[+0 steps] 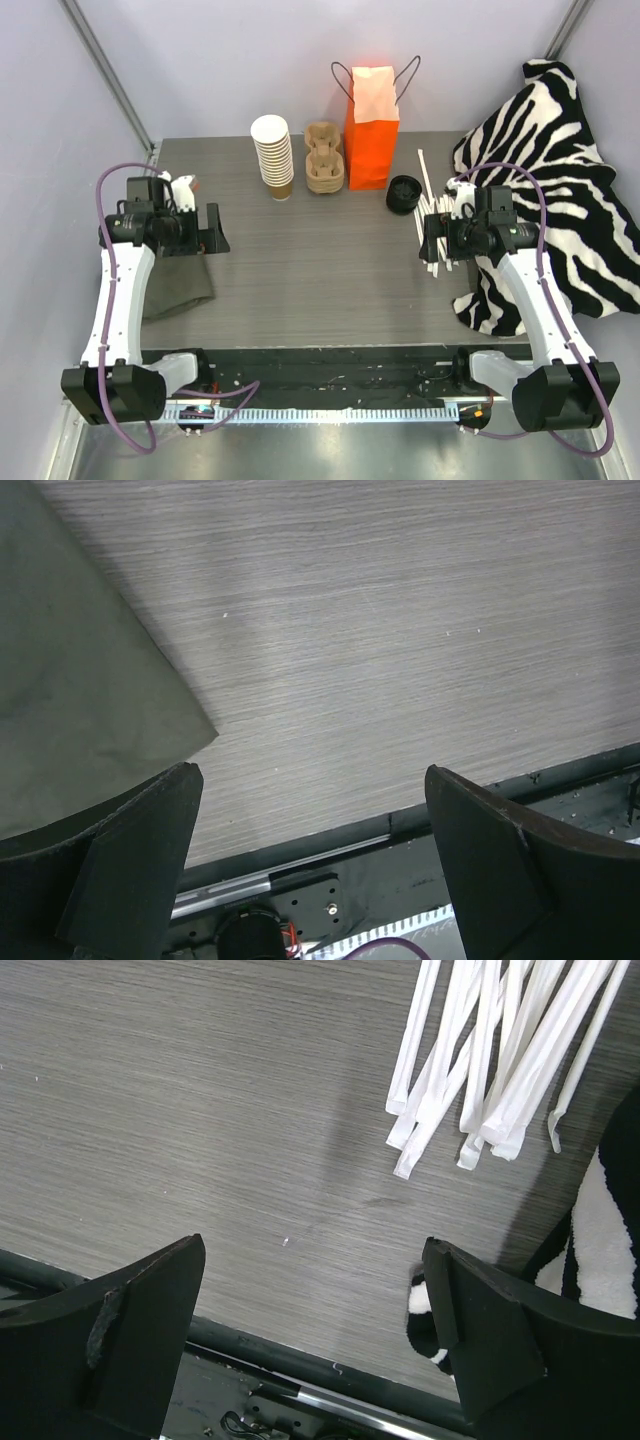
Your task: Pack the takeout coffee
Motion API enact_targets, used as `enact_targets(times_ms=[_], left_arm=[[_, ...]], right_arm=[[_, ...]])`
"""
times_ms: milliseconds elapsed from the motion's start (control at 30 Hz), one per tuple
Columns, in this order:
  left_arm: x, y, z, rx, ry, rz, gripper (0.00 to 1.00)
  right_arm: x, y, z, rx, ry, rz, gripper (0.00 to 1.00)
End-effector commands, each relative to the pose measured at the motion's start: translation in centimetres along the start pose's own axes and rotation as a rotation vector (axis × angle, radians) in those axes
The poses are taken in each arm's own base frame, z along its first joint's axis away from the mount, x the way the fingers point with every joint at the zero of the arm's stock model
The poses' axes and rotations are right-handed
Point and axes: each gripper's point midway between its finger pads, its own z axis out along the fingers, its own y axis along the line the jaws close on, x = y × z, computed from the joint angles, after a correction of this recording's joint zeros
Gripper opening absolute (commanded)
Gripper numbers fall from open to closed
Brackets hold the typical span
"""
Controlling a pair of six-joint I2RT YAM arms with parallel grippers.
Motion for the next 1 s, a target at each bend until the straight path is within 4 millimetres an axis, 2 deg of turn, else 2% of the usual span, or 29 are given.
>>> enact_targets(times_ms=[0,33,100,133,200,233,267,300,333,367,400,433,467,500,533,567,600,767,867,900,967], left_arm=[[-2.1,0.2,-0.7,-0.020,-0.042,0.053,1.00],[-3.5,0.2,-1.4,-0.029,-0.072,0.068,1.00],[-5.0,0.3,-1.4,-0.038,-0.079,0.081,1.00],[-6.8,-0.2,-2.3,-0.033,-0.123,0.130,1.00],[-8.7,0.0,-1.8,-0.052,-0.117,0.141,1.00],[-10.9,-0.8,-3.0,-0.049,-0.167,0.154,1.00],[-11.9,-0.4,-1.8,-0.060,-0.145,0.145,1.00],[-12.9,-0.9,-1.9,-0.056,-0.157,0.154,1.00],[-15.2,-1.7,-2.8,-0.050,-0.214,0.141,1.00],[-16.3,-1.6,-1.9,-0.057,-0.209,0.129,0.99],[-18.4,-3.3,-2.6,-0.033,-0.269,0.141,1.00],[-19.3,-3.8,-2.5,-0.029,-0.290,0.138,1.00],[-20.7,-3.7,-1.4,-0.047,-0.306,0.134,1.00],[-22.2,-5.1,-2.0,-0.037,-0.352,0.144,1.00],[-23.0,-5.6,-1.9,-0.045,-0.371,0.153,1.00],[-23.9,-5.1,-0.5,-0.096,-0.369,0.151,0.99],[-24.9,-6.6,-0.8,-0.094,-0.404,0.181,1.00],[-28.6,-7.6,1.0,-0.076,-0.516,0.131,1.00],[-29.7,-8.2,1.9,-0.066,-0.550,0.115,0.96],[-29.8,-8.1,3.1,-0.077,-0.534,0.112,0.93],[-30.1,-8.2,3.8,-0.073,-0.525,0.107,0.88]], right_arm=[[-1.1,-0.3,-0.4,0.024,-0.046,-0.036,1.00],[-1.3,-0.3,-0.4,0.024,-0.055,-0.040,1.00],[-1.8,-0.3,-0.7,0.035,-0.079,-0.038,1.00],[-2.0,-0.3,-0.8,0.036,-0.087,-0.038,1.00],[-2.3,-0.2,-1.0,0.029,-0.091,-0.061,1.00],[-2.4,-0.2,-1.0,0.025,-0.084,-0.062,1.00],[-2.3,-0.2,-0.8,0.022,-0.070,-0.061,1.00],[-2.2,-0.2,-0.6,0.021,-0.059,-0.062,1.00],[-2.1,-0.3,-0.5,0.021,-0.052,-0.059,1.00],[-2.0,-0.3,-0.3,0.018,-0.043,-0.055,1.00],[-2.1,0.0,-0.3,0.004,-0.044,-0.054,1.00],[-2.0,0.0,-0.3,-0.001,-0.041,-0.052,1.00],[-2.0,0.1,-0.2,-0.006,-0.040,-0.053,1.00],[-2.1,0.1,-0.3,-0.003,-0.043,-0.054,1.00],[-2.1,0.1,-0.3,-0.003,-0.041,-0.057,1.00],[-2.1,0.0,-0.3,0.002,-0.041,-0.055,1.00],[-2.1,0.0,-0.4,0.004,-0.039,-0.057,1.00],[-2.0,-0.2,-0.4,0.010,-0.033,-0.056,1.00],[-1.7,-0.3,-0.1,0.016,-0.022,-0.054,1.00],[-1.7,-0.4,0.0,0.017,-0.017,-0.053,1.00],[-1.6,-0.3,0.0,0.014,-0.015,-0.051,1.00]])
